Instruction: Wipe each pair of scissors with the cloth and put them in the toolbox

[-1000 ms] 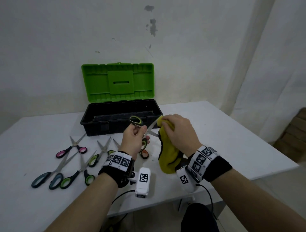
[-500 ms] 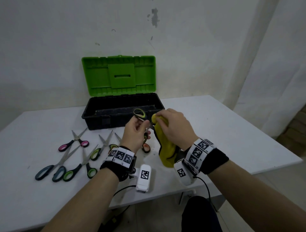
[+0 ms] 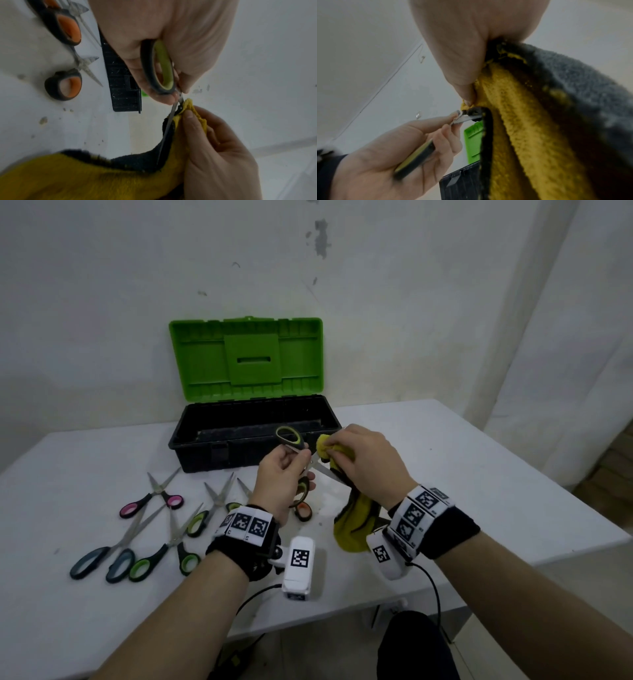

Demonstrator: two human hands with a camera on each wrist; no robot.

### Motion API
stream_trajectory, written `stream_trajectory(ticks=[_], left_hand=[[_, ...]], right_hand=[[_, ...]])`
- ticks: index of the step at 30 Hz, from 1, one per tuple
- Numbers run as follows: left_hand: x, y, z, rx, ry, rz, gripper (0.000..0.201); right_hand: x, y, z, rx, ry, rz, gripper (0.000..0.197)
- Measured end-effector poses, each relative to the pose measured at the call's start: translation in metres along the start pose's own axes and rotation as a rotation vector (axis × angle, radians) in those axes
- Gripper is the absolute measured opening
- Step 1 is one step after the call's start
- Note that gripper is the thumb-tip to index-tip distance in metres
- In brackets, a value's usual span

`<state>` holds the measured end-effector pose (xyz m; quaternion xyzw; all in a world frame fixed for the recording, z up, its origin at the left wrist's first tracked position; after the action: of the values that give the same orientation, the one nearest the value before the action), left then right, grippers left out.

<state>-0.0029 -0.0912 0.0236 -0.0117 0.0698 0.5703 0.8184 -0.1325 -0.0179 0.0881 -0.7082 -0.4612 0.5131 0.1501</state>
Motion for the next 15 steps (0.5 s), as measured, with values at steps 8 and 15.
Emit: stream_trajectory(ticks=[8, 15], left_hand=[[0.002, -0.006, -0.001, 0.18, -0.119, 0.061, 0.029], [0.004, -0.016, -0.006, 0.123, -0.143, 0.148, 0.029]], right_hand=[[-0.005, -0.009, 0.004, 0.061, 0.119, 0.007, 0.017], [-0.003, -0.042, -0.002, 0.058, 0.266, 0.064, 0.021]])
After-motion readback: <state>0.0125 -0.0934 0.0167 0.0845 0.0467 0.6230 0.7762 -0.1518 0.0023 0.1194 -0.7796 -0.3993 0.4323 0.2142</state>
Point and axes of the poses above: each hand's wrist, its own x-axis away from the middle knuckle, its own y-axis out of the palm, z = x × y, the point moved 7 cm from there along -x, towards the middle knuckle, and after that the axes turned 8 degrees about -x, right-handed, at the moved point
